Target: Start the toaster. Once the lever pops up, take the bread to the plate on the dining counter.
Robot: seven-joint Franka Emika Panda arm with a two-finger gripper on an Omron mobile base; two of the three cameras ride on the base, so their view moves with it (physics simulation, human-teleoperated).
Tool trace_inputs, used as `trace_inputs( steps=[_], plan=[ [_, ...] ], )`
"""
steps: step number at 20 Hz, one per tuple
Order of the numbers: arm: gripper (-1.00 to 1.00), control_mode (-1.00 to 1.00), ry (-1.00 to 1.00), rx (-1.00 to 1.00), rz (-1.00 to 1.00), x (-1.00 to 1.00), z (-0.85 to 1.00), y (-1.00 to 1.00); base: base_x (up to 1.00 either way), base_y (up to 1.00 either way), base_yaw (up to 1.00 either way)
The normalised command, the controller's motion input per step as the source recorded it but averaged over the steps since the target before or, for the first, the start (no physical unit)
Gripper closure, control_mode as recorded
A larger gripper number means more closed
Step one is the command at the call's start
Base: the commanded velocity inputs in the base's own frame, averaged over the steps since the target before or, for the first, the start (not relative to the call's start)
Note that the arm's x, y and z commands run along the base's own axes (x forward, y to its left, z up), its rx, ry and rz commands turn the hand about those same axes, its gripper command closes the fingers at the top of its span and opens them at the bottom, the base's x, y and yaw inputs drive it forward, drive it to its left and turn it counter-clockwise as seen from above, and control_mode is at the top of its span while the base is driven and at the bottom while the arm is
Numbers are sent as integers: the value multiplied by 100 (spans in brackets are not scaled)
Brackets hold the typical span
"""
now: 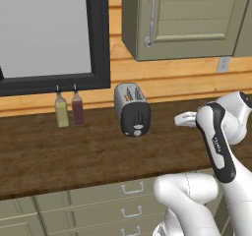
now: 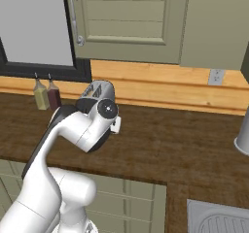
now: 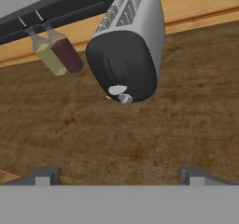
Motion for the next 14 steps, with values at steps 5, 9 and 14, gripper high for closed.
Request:
trace_inputs(
  steps=[5,9,14],
  plan=[
    [-100,-100,0,0,0,0,0,0,0,0,0],
    [-100,-100,0,0,0,0,0,0,0,0,0],
    [-100,-100,0,0,0,0,0,0,0,0,0]
  ],
)
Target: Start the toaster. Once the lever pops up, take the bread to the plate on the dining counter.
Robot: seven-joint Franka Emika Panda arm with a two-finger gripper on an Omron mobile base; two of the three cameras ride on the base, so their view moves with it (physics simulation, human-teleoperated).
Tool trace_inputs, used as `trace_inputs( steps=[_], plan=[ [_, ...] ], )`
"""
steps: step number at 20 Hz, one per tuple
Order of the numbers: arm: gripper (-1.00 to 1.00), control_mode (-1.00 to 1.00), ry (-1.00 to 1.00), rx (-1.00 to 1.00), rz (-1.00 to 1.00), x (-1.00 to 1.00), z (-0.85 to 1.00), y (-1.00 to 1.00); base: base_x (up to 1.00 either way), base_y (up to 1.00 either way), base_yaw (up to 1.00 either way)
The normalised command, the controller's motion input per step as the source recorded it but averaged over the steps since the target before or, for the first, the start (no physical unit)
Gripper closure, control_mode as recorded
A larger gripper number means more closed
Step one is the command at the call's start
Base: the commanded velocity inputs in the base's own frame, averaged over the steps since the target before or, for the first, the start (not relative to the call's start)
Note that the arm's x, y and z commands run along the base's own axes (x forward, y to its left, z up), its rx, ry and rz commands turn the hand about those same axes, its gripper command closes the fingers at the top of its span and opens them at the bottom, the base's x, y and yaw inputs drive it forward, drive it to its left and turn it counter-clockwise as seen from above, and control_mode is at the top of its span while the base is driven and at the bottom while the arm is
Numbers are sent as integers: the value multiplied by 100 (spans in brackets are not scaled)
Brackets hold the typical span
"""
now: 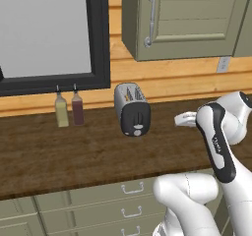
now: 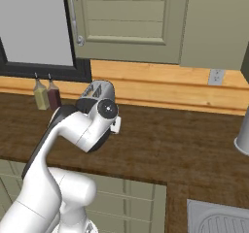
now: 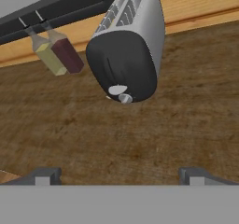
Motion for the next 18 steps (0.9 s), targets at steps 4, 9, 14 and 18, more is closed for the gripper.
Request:
trace_inputs(
  steps=[4,9,14,18],
  plan=[
    [-100,-100,0,0,0,0,0,0,0,0,0],
    [-100,-100,0,0,0,0,0,0,0,0,0],
    [-100,-100,0,0,0,0,0,0,0,0,0],
    [-100,-100,0,0,0,0,0,0,0,0,0]
  ],
)
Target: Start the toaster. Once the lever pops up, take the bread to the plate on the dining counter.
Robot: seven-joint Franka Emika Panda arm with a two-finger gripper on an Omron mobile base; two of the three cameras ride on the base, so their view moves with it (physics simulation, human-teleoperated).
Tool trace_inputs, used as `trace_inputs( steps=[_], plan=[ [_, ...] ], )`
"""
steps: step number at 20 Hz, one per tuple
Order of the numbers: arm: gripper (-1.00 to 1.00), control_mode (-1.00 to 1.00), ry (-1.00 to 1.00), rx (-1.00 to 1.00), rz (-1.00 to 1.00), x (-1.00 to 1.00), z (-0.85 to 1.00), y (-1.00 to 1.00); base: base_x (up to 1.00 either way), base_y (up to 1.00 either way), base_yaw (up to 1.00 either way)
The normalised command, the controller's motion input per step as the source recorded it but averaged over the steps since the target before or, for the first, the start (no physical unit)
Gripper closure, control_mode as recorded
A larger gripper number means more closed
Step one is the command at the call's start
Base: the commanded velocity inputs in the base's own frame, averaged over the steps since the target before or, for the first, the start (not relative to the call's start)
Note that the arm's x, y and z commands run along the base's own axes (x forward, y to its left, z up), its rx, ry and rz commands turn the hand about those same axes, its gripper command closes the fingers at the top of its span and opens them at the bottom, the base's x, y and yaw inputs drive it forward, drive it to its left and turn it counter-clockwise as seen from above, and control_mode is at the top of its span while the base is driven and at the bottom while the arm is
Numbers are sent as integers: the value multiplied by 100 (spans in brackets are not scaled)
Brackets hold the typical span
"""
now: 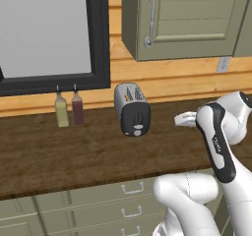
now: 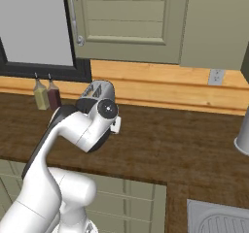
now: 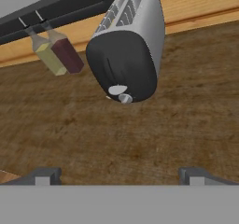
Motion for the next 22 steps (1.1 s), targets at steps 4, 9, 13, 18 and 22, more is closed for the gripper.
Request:
trace_inputs(
  steps=[4,9,13,18,22],
  plan=[
    [-100,-100,0,0,0,0,0,0,0,0,0],
    [-100,-100,0,0,0,0,0,0,0,0,0],
    [-100,-100,0,0,0,0,0,0,0,0,0],
    [-100,-100,0,0,0,0,0,0,0,0,0],
    [-100,-100,0,0,0,0,0,0,0,0,0]
  ],
)
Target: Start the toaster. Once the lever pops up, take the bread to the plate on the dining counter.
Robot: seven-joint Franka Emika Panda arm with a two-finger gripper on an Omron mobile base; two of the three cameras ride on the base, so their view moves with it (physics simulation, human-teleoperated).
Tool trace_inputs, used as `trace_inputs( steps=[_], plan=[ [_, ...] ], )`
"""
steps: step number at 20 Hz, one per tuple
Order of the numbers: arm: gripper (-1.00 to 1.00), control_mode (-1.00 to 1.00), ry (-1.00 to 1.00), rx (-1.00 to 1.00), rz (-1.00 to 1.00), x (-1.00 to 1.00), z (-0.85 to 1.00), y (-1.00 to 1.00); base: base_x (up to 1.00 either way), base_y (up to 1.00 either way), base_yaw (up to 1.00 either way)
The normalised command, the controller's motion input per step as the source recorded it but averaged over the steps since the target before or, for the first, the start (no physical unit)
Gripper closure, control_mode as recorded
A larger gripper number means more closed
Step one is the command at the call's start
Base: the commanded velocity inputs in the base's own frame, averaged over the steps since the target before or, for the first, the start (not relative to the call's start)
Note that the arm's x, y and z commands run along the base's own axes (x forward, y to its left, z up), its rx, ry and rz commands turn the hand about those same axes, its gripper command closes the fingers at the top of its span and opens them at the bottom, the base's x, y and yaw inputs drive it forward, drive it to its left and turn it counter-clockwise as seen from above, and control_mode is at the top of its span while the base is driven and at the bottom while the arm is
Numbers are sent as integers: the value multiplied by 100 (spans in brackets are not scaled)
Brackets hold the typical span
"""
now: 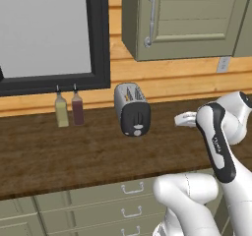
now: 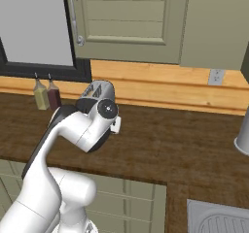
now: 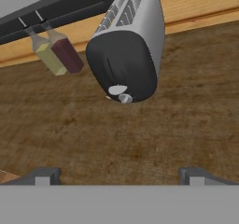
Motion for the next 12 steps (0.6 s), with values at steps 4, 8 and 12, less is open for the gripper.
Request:
trace_inputs(
  steps=[4,8,12],
  plan=[
    [-100,-100,0,0,0,0,0,0,0,0,0],
    [-100,-100,0,0,0,0,0,0,0,0,0],
    [-100,-100,0,0,0,0,0,0,0,0,0]
  ],
)
